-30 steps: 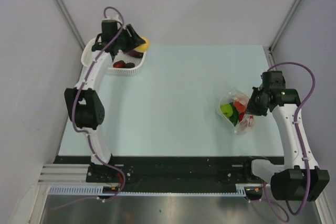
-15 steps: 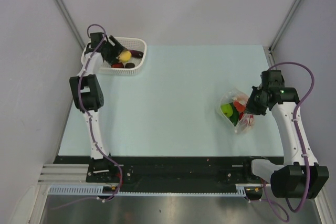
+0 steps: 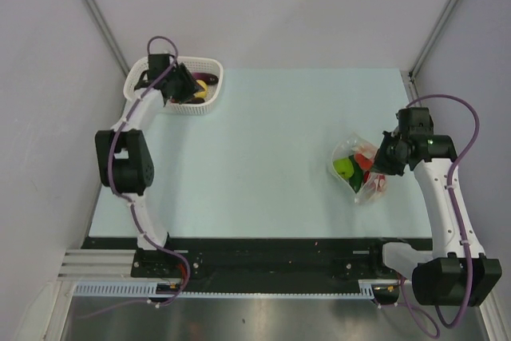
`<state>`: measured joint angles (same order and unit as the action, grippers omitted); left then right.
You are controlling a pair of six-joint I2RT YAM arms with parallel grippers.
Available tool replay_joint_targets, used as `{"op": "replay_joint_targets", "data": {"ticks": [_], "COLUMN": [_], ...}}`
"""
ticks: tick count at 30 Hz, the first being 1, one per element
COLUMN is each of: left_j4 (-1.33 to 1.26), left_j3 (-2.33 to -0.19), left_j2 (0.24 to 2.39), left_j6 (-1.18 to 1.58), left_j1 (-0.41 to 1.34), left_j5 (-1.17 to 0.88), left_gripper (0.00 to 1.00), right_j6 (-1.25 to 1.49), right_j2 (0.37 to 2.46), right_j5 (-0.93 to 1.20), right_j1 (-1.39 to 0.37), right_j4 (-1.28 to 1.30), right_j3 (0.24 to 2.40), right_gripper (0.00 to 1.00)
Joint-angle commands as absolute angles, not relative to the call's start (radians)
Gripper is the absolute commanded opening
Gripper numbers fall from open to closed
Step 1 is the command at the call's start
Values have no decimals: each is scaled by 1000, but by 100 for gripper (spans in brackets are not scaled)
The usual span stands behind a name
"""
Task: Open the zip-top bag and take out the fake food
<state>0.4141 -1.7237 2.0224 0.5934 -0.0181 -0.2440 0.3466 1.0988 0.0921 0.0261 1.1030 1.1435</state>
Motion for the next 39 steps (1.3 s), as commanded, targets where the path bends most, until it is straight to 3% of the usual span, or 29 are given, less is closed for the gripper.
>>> {"op": "replay_joint_targets", "data": {"ticks": [1,6,9,12,16,20,24,28,36,39], "left_j4": [232,155,69,84,94,94,150,219,219,199], "left_j3": [-1444,-1280,-1285,-1386,-1494,-1566,-1658,-1738,-1740,-1736], "left_j2": [1706,1554,1531,1604,1712,1837,1943,2022,2101,2121], "left_j6": [565,606,589,531,502,500,468,419,396,391], "left_j1": [225,490,742,845,922,971,1032,1071,1088,1089], "left_j5": [-311,-311,-284,-290,-304,-311,-302,-208,-19,47], "left_gripper": [44,31,23,20,4,2,2,9,15,36], "right_j6": [348,359,379,413,443,443,437,433,428,426], "right_j2": [1069,1054,1051,1043,1025,1022,1019,1023,1016,1003], "right_j5": [120,138,199,248,282,275,258,247,219,209], "right_j1": [8,3,-29,-35,-49,-48,-45,-38,-34,-34], "right_j4": [1104,1103,1091,1082,1085,1100,1109,1123,1152,1167], "right_j3": [1183,1183,1184,1183,1184,1184,1183,1183,1183,1183], "right_gripper": [0,0,0,0,0,0,0,0,0,0]}}
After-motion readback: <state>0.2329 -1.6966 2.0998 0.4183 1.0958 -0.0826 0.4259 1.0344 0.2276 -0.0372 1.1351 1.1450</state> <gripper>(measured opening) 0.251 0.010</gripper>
